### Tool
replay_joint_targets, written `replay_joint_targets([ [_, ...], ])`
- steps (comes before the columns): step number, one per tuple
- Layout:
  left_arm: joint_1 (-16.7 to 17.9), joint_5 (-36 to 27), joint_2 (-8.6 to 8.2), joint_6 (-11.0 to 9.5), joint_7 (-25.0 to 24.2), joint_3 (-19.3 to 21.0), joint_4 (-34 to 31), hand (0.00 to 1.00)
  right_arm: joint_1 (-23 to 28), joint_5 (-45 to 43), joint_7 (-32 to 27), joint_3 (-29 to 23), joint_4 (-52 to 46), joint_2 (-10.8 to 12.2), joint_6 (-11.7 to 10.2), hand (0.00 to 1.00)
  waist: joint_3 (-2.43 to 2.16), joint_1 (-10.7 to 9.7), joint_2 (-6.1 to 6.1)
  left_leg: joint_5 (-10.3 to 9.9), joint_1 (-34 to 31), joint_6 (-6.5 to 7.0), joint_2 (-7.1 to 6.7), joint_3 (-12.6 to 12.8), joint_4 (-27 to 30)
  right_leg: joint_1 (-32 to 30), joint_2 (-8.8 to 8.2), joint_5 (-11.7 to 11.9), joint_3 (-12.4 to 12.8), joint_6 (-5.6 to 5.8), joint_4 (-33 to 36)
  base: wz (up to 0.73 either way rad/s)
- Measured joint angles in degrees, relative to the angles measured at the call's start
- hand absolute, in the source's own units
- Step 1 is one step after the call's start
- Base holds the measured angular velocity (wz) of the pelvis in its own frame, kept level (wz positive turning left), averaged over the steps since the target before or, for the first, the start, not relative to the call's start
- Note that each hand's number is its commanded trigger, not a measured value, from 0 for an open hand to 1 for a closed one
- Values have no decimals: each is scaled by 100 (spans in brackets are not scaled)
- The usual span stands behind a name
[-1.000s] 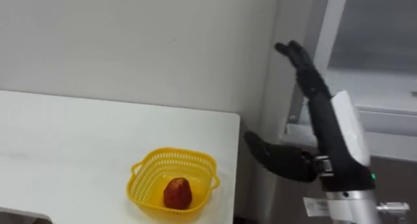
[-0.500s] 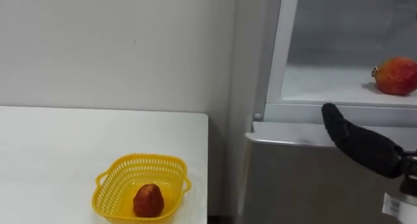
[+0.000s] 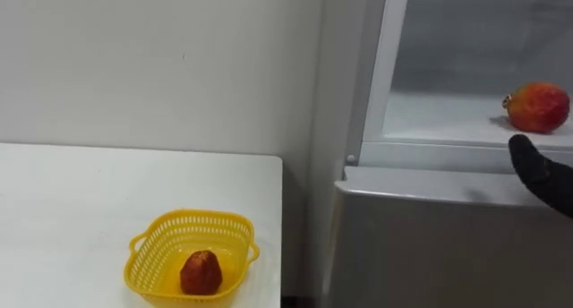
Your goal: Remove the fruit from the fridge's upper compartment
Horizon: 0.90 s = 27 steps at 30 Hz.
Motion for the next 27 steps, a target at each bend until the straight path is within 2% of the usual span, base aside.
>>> replay_joint_targets([
  [2,-7,-1,70,2,-34,-7,2,0,-162,9,31,2,270,-136,77,0,2,6,-112,0,-15,0,-1,-3,5,-7,0,0,0,0,-1,0],
  [4,-6,1,124,39,-40,-10,1,0,-308,5,114,5,573,-291,173,0,-20,86,-233,-1,-15,1,-1,-4,6,-4,-1,0,-5,0,-1,0],
  [6,-22,4,131,86,-39,-9,-4,0,-351,-3,148,8,673,-407,230,0,-28,122,-290,-1,-21,1,-3,-8,6,-5,-5,1,-27,-1,-2,3],
  [9,26,4,131,108,-25,-8,-75,0,-551,115,307,13,894,-495,300,0,-41,129,-309,-1,-41,1,-7,-49,5,-8,-9,1,-91,-1,-6,6],
  [14,55,4,141,123,-25,-2,-154,0,-899,253,528,28,1415,-833,382,0,-31,158,-261,0,-61,0,-6,-67,13,-23,-10,0,-109,-1,0,2],
  [17,52,6,157,175,-72,-5,-157,0,-1141,254,640,129,1824,-1095,516,0,-35,170,-261,1,-102,1,-6,-63,51,-51,-13,1,-110,-1,11,0],
  [19,54,3,195,184,-115,-10,-167,0,-1339,259,702,306,2119,-1196,621,0,-42,165,-290,1,-101,1,-5,-58,54,-54,-13,1,-108,-1,13,0],
  [21,48,2,237,203,-138,-18,-171,0,-1399,302,808,376,2209,-1201,704,0,-46,167,-323,1,-99,1,-4,-57,56,-52,-13,1,-109,-1,12,0],
  [27,47,0,401,203,-140,-21,-278,0,-1590,688,946,569,2734,-1381,730,0,-50,252,-457,1,-103,1,-6,-62,86,-42,-14,2,-111,-2,11,0],
])
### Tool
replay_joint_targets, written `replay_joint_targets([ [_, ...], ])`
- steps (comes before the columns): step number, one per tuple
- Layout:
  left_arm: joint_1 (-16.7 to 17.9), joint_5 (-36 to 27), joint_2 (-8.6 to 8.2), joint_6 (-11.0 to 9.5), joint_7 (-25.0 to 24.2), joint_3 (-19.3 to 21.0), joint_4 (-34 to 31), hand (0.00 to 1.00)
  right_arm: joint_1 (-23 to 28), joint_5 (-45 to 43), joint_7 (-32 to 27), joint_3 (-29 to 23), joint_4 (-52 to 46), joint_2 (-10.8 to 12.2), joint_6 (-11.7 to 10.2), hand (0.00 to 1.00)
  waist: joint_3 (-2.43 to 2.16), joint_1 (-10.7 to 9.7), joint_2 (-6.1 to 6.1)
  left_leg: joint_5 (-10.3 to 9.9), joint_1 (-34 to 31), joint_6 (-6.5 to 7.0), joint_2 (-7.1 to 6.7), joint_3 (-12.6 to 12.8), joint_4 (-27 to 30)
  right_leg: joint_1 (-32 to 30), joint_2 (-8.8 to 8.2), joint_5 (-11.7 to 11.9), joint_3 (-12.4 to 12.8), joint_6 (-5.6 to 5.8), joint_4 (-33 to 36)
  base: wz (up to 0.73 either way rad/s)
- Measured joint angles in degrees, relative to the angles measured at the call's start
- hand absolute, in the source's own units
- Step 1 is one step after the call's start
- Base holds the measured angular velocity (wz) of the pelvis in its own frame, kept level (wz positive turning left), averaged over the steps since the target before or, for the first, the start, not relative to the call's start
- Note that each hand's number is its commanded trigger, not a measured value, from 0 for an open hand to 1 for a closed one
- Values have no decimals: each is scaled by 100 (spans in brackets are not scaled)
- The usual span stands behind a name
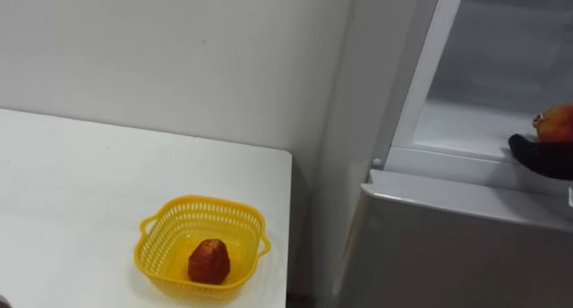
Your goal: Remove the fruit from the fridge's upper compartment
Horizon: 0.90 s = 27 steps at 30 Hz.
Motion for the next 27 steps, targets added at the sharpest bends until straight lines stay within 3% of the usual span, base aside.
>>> replay_joint_targets([
  [9,123,-45,104,-3,-33,7,-336,0,-3,266,338,11,263,-439,6,0,30,30,-68,-3,-127,-5,-3,-137,69,6,-4,0,-162,0,-4,9],
  [16,151,-41,137,7,-41,9,-346,0,-468,427,550,163,1036,-461,84,0,11,5,-103,-3,-118,-4,-8,-137,82,4,-15,0,-192,0,1,0],
  [22,130,-36,139,31,-40,9,-338,0,-558,401,742,176,1172,-461,142,0,-7,-48,-124,-3,-145,-4,-13,-193,120,20,-18,1,-252,-1,1,3],
  [27,104,-5,138,143,-40,7,-335,0,-658,381,948,176,1305,-461,195,0,-5,-113,-49,-6,-185,-9,-12,-251,165,22,-12,7,-296,-12,-5,6],
])
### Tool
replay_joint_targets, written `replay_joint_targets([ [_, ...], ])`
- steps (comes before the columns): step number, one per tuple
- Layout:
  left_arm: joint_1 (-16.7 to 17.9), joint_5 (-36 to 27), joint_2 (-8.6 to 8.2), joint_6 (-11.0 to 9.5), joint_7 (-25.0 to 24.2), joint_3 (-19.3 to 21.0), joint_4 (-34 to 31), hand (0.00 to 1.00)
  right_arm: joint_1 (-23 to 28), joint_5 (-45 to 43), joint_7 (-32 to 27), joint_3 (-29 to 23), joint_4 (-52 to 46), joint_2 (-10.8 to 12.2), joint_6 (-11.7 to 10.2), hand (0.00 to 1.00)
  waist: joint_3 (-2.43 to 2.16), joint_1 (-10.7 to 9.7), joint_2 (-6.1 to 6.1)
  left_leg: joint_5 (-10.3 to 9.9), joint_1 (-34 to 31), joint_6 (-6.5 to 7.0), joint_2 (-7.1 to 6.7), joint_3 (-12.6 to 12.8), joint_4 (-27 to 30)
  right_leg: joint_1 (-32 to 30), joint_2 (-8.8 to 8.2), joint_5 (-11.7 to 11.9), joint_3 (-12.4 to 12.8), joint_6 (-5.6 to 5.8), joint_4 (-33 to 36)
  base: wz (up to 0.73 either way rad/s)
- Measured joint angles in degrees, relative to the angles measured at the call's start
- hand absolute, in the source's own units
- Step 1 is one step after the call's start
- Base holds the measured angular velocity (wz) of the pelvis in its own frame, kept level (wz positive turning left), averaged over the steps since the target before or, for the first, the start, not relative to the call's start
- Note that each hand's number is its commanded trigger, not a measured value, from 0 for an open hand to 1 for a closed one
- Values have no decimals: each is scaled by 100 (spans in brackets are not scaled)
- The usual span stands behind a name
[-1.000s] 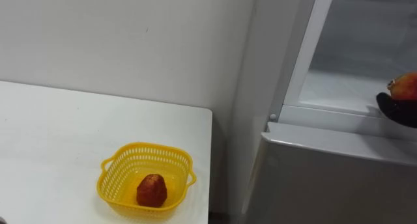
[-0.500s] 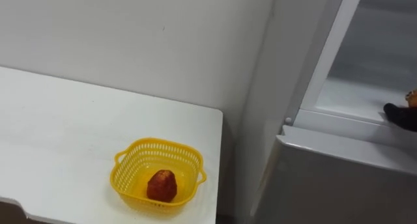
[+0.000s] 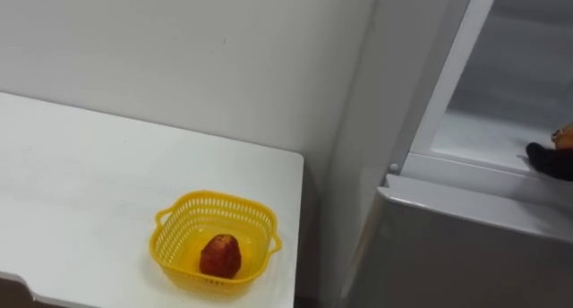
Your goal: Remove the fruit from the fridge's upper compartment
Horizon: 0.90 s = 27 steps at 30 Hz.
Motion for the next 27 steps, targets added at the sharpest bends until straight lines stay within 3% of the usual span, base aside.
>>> replay_joint_targets([
  [3,-4,0,-1,71,2,-2,0,0,-21,20,73,0,45,0,7,0,-30,0,43,0,-5,0,-1,-4,5,0,0,2,-1,-4,2,0],
  [7,50,-4,0,94,28,2,34,0,-125,267,288,35,223,-3,23,0,-30,-7,94,1,90,1,-2,-6,-13,98,0,3,-3,-5,-8,0],
  [17,156,-1,6,126,28,16,8,0,-458,1179,1241,55,1078,-124,86,0,-68,-39,14,1,93,0,0,-6,-55,119,-1,3,-13,-5,-8,0],
  [18,152,-1,7,134,28,16,8,0,-466,1199,1325,55,1116,-126,121,11,-62,-39,-7,1,102,0,1,-6,-54,131,0,3,-14,-5,-8,0],
  [19,149,-2,8,151,28,15,8,0,-468,1207,1419,55,1156,-126,127,51,-57,-39,-27,1,113,0,1,-6,-55,141,0,3,-14,-5,-9,0],
  [20,148,-2,8,159,28,15,8,0,-468,1212,1454,55,1176,-126,129,64,-54,-38,-36,1,118,0,1,-6,-55,144,0,3,-14,-5,-9,0],
  [26,148,-2,11,206,28,15,9,0,-469,1212,1627,50,1190,-128,177,99,-43,-38,-53,0,118,0,1,-4,-55,145,0,4,-14,-7,-8,0],
  [27,147,-2,11,206,28,14,9,0,-488,1208,1568,2,1193,-139,177,100,-40,-34,-49,0,118,0,1,-4,-55,144,0,4,-14,-7,-8,0],
])
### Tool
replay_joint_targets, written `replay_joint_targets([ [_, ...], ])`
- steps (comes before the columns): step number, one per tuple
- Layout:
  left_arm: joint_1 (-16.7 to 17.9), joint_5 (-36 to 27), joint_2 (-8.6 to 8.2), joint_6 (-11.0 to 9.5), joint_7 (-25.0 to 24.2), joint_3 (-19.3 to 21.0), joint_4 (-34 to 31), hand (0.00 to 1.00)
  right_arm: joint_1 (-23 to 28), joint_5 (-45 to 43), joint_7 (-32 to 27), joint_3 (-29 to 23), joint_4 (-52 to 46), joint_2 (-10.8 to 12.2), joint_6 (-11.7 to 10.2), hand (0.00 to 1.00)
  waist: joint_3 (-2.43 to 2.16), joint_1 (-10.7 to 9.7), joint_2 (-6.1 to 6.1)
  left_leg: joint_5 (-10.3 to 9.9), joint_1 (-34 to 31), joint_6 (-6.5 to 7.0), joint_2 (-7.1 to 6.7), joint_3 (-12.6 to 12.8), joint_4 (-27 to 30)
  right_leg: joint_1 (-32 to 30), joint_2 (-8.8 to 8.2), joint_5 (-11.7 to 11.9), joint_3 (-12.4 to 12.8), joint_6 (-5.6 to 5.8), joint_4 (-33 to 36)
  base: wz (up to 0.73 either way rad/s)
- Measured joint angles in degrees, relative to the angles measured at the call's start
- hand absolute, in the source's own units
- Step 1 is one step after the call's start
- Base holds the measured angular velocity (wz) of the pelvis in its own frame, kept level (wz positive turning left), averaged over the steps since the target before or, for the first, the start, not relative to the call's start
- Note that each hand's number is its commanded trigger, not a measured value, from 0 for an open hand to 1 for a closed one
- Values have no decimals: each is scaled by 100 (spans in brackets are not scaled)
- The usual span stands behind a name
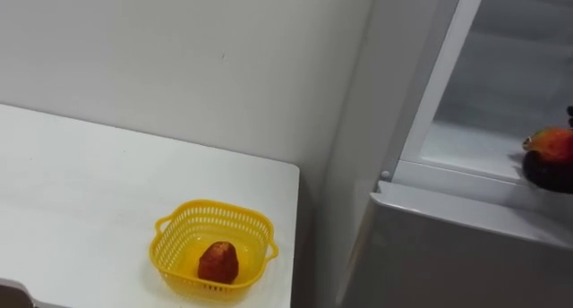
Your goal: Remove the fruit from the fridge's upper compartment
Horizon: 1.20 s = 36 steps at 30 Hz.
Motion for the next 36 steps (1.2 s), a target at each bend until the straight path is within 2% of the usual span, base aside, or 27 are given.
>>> replay_joint_targets([
  [3,-3,0,7,2,0,0,0,0,-78,-47,81,11,49,-137,26,100,6,-4,7,0,2,0,1,3,-3,-2,1,0,1,0,-1,0],
  [9,-34,1,18,1,0,-3,0,0,-86,-46,76,14,72,-216,56,100,12,3,7,0,40,0,2,9,-4,-6,3,0,3,0,-4,0],
  [14,-57,0,24,1,0,-2,1,0,-118,-47,70,27,77,-216,73,100,35,3,-6,0,43,0,3,8,-10,8,4,0,3,0,-4,0],
  [26,-119,1,57,-4,3,-3,-1,0,-119,-97,22,44,-61,-216,126,100,26,-5,-16,0,1,0,3,10,4,-31,5,0,14,0,-1,0],
  [29,-146,7,57,-11,13,-17,0,0,-112,-90,-102,198,-295,-215,124,100,63,-12,46,0,0,0,3,10,4,-29,7,0,20,0,0,0],
  [32,-203,8,54,-20,13,-17,-3,0,-22,-369,-250,215,-685,-214,118,100,49,-8,118,0,-48,0,3,25,20,-71,7,0,38,0,2,0],
  [34,-205,6,57,-47,12,-12,-2,0,51,-481,-377,212,-959,-212,106,100,25,11,218,0,-41,0,2,27,19,-80,7,0,40,0,2,0],
  [36,-204,2,53,-85,12,-14,0,0,211,-453,-545,199,-1261,-206,114,100,22,16,275,1,-24,0,3,37,14,-87,8,0,66,0,1,-2],
])
